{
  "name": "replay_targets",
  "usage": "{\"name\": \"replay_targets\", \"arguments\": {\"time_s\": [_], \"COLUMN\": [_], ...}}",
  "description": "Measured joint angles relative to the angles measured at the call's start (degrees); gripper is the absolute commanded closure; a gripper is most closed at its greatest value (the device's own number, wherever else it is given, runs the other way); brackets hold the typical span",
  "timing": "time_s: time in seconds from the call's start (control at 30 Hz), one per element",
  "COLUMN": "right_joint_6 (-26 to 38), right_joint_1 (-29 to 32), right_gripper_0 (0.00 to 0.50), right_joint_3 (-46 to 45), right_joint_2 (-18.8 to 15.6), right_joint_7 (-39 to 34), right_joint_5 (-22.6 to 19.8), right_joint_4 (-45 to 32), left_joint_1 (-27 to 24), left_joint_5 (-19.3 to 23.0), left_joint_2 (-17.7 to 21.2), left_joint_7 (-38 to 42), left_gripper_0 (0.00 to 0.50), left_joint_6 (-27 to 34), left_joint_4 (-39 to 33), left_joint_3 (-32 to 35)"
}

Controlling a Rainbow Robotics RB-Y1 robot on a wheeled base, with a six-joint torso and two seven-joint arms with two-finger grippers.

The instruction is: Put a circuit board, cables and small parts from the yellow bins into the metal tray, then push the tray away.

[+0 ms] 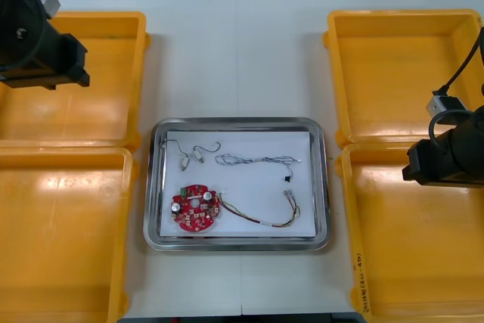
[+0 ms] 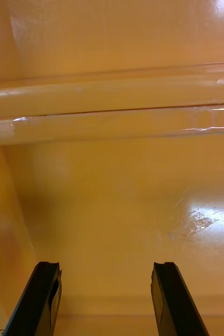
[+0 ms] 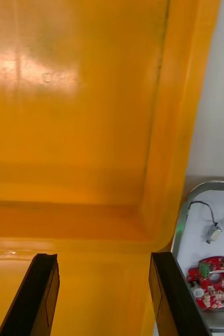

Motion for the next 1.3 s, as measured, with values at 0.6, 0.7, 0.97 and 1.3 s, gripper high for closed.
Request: {"name": "replay_targets", "arguments": {"time_s": [0.6,0.7,0.97,1.3], "right_joint_6": [0.01,0.01,0.01,0.01], "right_joint_1": [0.01,-0.01,-0.2,-2.61], "right_gripper_0": [0.0,0.0,0.0,0.0], "right_joint_3": [-0.15,-0.9,-2.03,-0.87], "right_joint_2": [-0.11,-0.49,-0.7,-0.7], "right_joint_7": [0.0,0.0,0.02,15.71], "right_joint_5": [-0.27,-2.98,-5.31,-5.79], "right_joint_4": [-0.01,0.03,0.03,0.03], "left_joint_1": [19.14,21.79,26.95,31.7], "left_joint_5": [2.88,2.84,3.22,4.46], "left_joint_2": [4.85,4.85,4.85,4.58], "left_joint_7": [-2.49,-3.0,-7.13,-24.62], "left_gripper_0": [0.0,0.0,0.0,0.0], "left_joint_6": [0.08,0.08,0.08,0.08], "left_joint_4": [-11.64,-13.58,-16.13,-16.18], "left_joint_3": [14.77,15.04,18.1,20.98]}}
